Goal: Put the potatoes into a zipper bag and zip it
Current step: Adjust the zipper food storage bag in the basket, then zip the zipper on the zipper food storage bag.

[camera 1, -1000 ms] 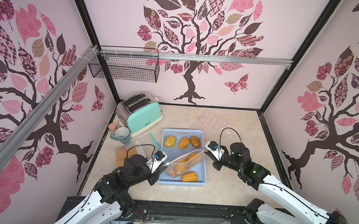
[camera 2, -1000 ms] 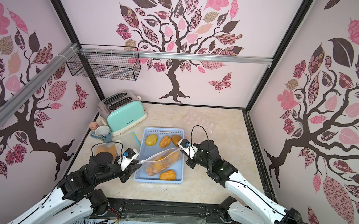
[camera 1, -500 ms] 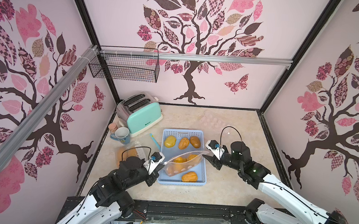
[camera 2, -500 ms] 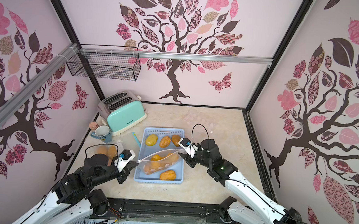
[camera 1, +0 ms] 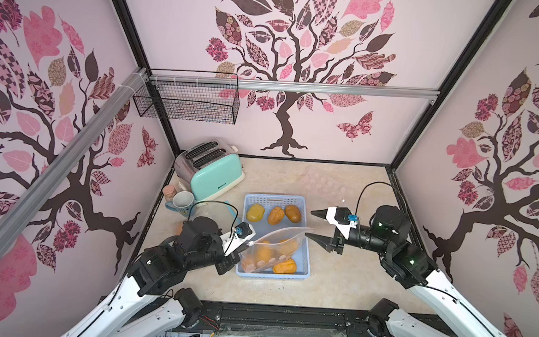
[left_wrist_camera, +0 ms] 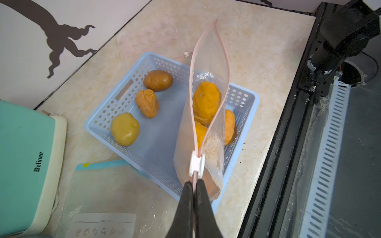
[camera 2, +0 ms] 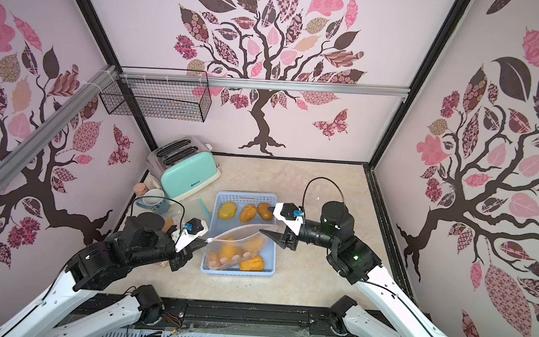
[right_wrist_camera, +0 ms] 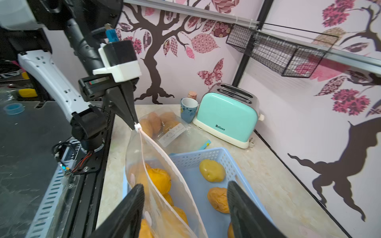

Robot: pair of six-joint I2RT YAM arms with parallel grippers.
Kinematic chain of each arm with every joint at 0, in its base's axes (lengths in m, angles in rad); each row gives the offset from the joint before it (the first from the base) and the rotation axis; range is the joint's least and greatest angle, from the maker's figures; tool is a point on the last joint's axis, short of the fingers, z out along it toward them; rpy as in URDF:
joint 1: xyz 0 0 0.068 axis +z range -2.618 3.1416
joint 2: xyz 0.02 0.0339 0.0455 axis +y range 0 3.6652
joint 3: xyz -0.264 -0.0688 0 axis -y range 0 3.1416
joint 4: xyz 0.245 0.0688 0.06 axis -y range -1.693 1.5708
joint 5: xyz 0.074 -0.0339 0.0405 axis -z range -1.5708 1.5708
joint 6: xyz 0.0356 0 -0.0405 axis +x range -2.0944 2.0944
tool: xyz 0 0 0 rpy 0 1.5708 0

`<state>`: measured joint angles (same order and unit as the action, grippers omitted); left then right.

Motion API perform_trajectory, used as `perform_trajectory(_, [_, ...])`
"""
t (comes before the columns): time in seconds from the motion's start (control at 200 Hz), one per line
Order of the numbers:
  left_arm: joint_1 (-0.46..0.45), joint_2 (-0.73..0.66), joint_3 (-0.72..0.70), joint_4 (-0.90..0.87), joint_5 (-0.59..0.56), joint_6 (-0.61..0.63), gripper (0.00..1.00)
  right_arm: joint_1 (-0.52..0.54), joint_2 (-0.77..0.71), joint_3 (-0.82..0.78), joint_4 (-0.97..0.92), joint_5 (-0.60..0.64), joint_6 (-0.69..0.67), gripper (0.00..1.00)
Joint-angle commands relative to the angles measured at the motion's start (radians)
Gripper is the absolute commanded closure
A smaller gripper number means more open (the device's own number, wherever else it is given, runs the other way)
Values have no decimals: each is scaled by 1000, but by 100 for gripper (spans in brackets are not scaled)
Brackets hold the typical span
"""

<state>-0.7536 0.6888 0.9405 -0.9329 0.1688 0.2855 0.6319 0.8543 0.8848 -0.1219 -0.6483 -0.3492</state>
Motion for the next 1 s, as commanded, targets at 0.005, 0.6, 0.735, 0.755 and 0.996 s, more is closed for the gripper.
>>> perform_trajectory(0.005, [-4,5,13,7,88,14,100,19,65,-6,67,-133,49,38])
perform_trajectory(0.6, [-4,17,-23,32,134,9,100,277,420,69,216,-93,-73,45])
perform_trajectory(0.735, [-4,28,-22,33,140,7,100,309,466,94,217,-76,-80,50])
perform_trajectory(0.755, [-4,28,-20,32,140,6,100,313,473,98,215,-76,-82,51])
perform_trajectory(0.996, [-4,29,-17,52,157,2,100,334,519,120,214,-57,-93,64])
